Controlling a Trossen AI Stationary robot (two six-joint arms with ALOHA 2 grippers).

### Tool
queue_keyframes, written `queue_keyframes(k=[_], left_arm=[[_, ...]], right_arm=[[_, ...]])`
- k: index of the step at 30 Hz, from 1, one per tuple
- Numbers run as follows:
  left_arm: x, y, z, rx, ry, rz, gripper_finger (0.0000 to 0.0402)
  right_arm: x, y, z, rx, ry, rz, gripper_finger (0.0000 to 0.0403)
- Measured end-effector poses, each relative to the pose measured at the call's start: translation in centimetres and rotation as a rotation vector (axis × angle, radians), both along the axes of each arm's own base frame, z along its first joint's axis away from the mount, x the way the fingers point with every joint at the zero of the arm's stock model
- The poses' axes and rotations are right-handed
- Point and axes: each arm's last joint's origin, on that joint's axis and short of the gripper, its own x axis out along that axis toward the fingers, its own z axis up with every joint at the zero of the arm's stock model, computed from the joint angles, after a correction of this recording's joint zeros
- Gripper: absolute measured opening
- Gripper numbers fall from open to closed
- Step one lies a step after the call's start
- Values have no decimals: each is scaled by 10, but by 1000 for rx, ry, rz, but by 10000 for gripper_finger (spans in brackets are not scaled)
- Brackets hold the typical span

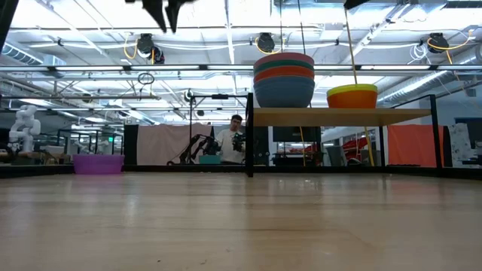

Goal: Place and stack bowls onto a shelf
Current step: Stack the violet bowl on the shelf

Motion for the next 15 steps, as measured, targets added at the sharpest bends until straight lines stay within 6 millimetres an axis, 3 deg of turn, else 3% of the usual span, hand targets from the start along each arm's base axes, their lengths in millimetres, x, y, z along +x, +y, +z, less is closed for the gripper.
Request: queue_keyframes(k=[8,15], left_arm=[[-10,45,-55,-278,79,110,124],[-27,70,-112,-492,149,280,124]], right_arm=[[-12,12,6,-38,-26,3,91],[-15,16,9,-73,-32,13,91]])
